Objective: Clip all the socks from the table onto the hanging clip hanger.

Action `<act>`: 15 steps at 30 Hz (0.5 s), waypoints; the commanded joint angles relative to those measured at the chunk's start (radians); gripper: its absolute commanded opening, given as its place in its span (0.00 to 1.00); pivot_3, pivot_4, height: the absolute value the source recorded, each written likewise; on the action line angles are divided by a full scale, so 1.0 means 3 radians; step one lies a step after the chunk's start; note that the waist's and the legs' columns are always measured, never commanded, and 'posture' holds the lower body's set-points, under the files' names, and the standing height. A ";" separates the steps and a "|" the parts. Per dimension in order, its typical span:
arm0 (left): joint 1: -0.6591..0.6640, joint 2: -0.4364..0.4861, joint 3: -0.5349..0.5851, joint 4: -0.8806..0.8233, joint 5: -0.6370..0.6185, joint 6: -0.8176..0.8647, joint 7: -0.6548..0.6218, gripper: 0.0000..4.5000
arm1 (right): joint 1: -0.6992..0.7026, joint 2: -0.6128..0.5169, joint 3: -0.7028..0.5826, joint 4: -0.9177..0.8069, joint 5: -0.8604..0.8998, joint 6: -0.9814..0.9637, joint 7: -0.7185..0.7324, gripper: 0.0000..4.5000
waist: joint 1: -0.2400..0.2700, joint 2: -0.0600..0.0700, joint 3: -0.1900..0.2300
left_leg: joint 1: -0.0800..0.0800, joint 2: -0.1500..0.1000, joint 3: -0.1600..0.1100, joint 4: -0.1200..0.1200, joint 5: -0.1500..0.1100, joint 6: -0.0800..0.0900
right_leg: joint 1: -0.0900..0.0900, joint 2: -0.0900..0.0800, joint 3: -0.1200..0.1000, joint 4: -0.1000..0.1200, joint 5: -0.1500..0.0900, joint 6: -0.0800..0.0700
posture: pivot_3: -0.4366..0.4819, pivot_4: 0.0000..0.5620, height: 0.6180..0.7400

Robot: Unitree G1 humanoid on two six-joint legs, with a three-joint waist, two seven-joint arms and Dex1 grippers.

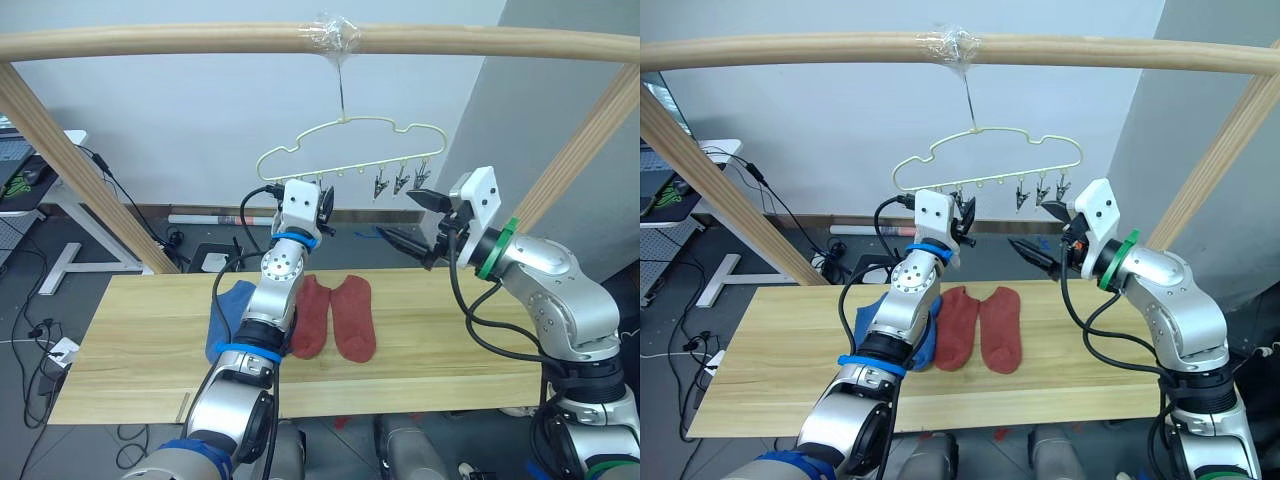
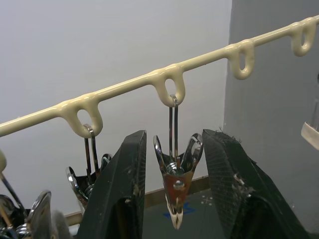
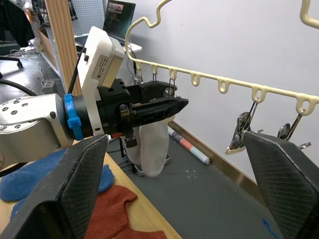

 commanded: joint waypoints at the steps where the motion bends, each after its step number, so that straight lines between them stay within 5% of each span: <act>1: -0.0082 0.0008 0.0021 -0.0061 0.0027 -0.0089 0.0009 0.40 | -0.0026 -0.0026 -0.0038 -0.0083 0.0037 -0.0070 0.0013 1.00 | 0.0000 0.0000 0.0000 | 0.0000 0.0000 0.0000 0.0000 0.0000 0.0000 | 0.0000 0.0000 0.0000 0.0000 0.0000 0.0000 | 0.44 0.28 1.00; 4: -0.0078 0.0019 0.0012 -0.0044 0.0047 -0.0098 0.0012 0.40 | -0.0025 -0.0028 -0.0031 -0.0066 0.0019 -0.0088 0.0009 1.00 | 0.0000 0.0000 0.0000 | 0.0000 0.0000 0.0000 0.0000 0.0000 0.0000 | 0.0000 0.0000 0.0000 0.0000 0.0001 -0.0001 | 0.43 0.29 1.00; 11: -0.0072 0.0026 0.0019 -0.0054 0.0042 -0.0105 0.0002 0.09 | -0.0019 -0.0024 -0.0024 -0.0070 0.0016 -0.0084 0.0002 1.00 | -0.0001 0.0000 0.0000 | 0.0000 0.0000 0.0000 0.0001 0.0000 0.0000 | 0.0000 0.0000 0.0000 0.0001 0.0008 -0.0012 | 0.43 0.29 1.00; 15: -0.0077 0.0037 0.0029 -0.0053 0.0035 -0.0109 0.0000 0.03 | -0.0005 -0.0034 0.0000 -0.0073 -0.0006 -0.0089 0.0006 1.00 | -0.0001 0.0000 0.0000 | 0.0000 0.0000 0.0000 0.0001 0.0000 0.0000 | 0.0000 0.0000 0.0000 0.0001 0.0007 -0.0012 | 0.44 0.29 1.00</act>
